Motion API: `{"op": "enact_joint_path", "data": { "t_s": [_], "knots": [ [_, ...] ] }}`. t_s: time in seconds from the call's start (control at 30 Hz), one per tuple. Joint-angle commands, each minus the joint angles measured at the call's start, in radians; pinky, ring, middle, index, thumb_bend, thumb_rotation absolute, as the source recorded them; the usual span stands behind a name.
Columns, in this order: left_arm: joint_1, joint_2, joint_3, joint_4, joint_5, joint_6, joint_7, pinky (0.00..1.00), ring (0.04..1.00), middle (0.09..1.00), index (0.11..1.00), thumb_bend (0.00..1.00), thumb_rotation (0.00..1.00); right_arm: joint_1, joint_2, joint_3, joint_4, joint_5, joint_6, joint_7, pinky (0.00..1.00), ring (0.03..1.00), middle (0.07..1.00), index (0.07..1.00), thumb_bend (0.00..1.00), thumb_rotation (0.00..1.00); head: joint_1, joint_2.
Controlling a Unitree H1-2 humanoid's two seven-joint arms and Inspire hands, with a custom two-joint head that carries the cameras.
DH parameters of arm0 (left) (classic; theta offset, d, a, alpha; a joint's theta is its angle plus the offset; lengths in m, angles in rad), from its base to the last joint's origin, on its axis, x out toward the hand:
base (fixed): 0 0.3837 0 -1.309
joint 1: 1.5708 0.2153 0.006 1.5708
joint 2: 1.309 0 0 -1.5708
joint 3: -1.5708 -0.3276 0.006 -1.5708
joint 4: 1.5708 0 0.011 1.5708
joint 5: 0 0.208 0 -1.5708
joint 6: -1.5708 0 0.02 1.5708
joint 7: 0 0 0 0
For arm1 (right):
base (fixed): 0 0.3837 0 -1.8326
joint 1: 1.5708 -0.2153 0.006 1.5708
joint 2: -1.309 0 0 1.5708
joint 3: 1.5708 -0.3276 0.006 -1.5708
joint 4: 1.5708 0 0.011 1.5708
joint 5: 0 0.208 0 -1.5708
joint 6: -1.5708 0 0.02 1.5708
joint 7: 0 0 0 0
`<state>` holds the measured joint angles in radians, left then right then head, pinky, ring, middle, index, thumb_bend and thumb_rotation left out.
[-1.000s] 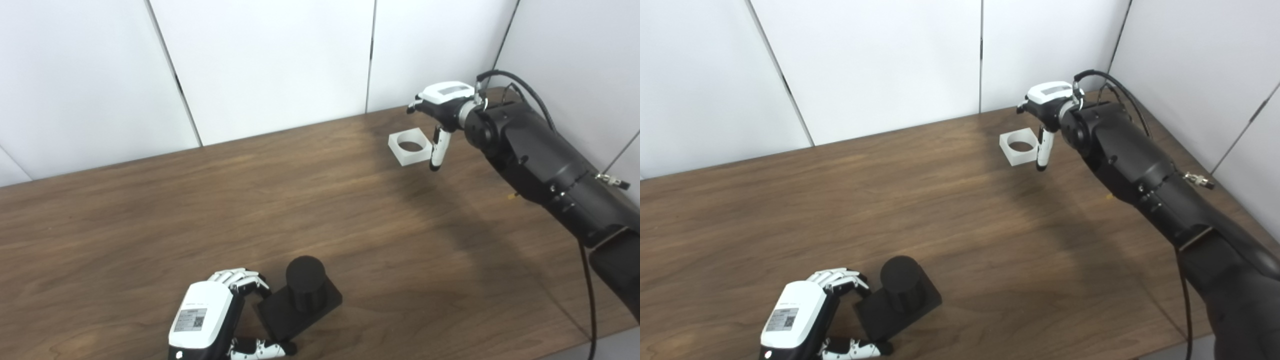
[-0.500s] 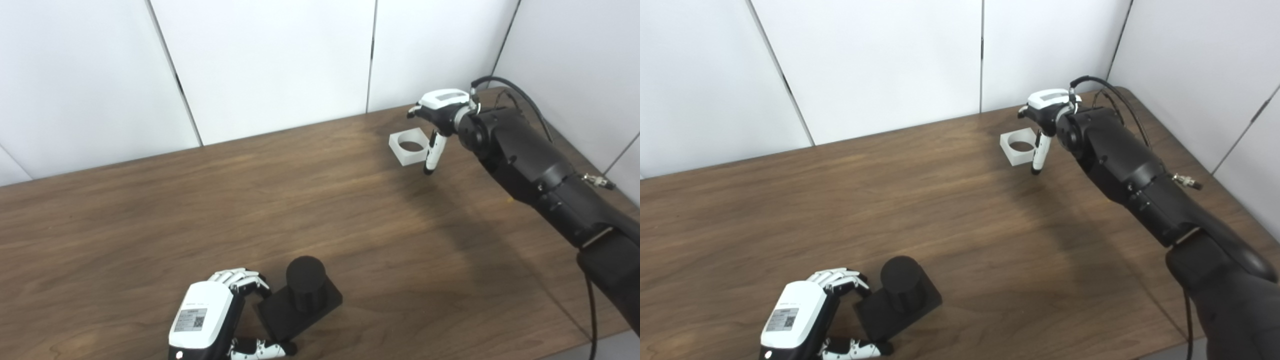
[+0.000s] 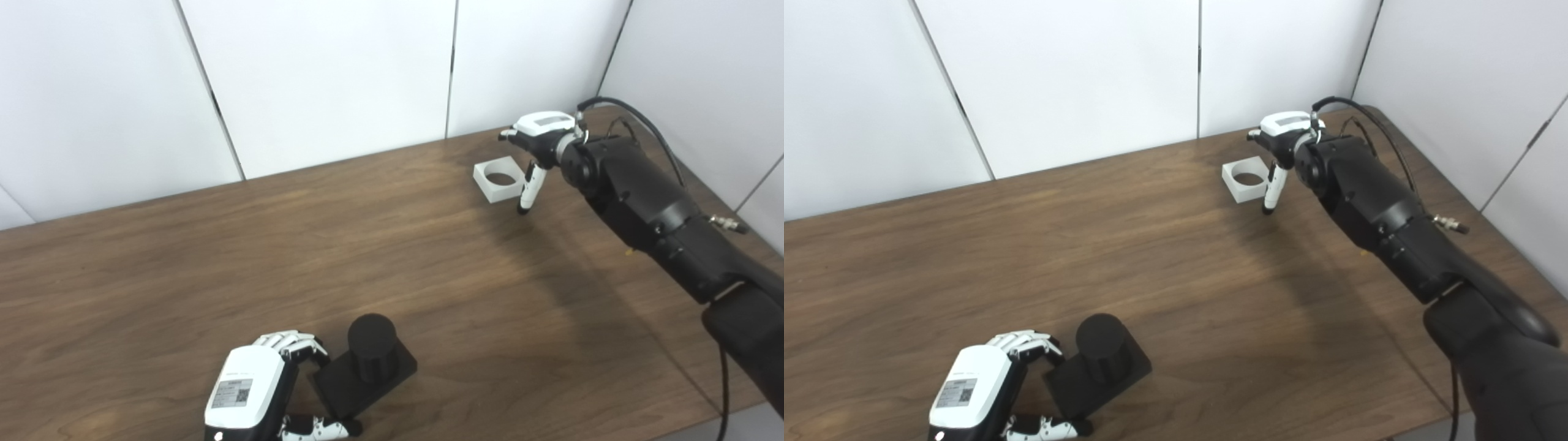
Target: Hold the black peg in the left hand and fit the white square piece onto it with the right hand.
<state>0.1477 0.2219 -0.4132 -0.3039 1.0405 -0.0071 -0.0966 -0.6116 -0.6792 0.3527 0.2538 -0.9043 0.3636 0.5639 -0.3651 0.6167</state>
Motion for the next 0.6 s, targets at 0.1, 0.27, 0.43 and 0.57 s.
{"op": "enact_joint_path", "data": {
  "t_s": [0.1, 0.27, 0.43, 0.57],
  "knots": [
    [0.02, 0.013, -0.003, 0.009, 0.053, 0.037, -0.047, 0.76, 0.762, 0.716, 0.488, 0.52, 0.04, -0.06, -0.011, -0.013, 0.016, -0.004, -0.017, -0.047, 1.0, 1.0, 0.996, 0.955, 0.87, 0.21, 0.004, 0.004],
    [0.022, 0.007, -0.004, 0.012, 0.06, 0.036, -0.039, 0.76, 0.759, 0.715, 0.488, 0.52, 0.04, -0.071, 0.0, -0.009, 0.039, -0.001, -0.027, -0.058, 1.0, 1.0, 0.992, 0.942, 0.86, 0.21, 0.009, 0.002],
    [0.021, 0.003, -0.007, 0.013, 0.067, 0.038, -0.043, 0.76, 0.761, 0.719, 0.488, 0.52, 0.04, -0.089, 0.012, 0.007, 0.074, -0.007, -0.045, -0.078, 1.0, 1.0, 0.984, 0.907, 0.83, 0.21, 0.016, 0.0],
    [0.021, -0.001, -0.01, 0.011, 0.073, 0.041, -0.047, 0.76, 0.761, 0.72, 0.488, 0.52, 0.04, -0.097, 0.02, 0.014, 0.094, -0.004, -0.059, -0.098, 0.99, 1.0, 0.982, 0.879, 0.82, 0.21, 0.02, 0.0]
  ]
}}
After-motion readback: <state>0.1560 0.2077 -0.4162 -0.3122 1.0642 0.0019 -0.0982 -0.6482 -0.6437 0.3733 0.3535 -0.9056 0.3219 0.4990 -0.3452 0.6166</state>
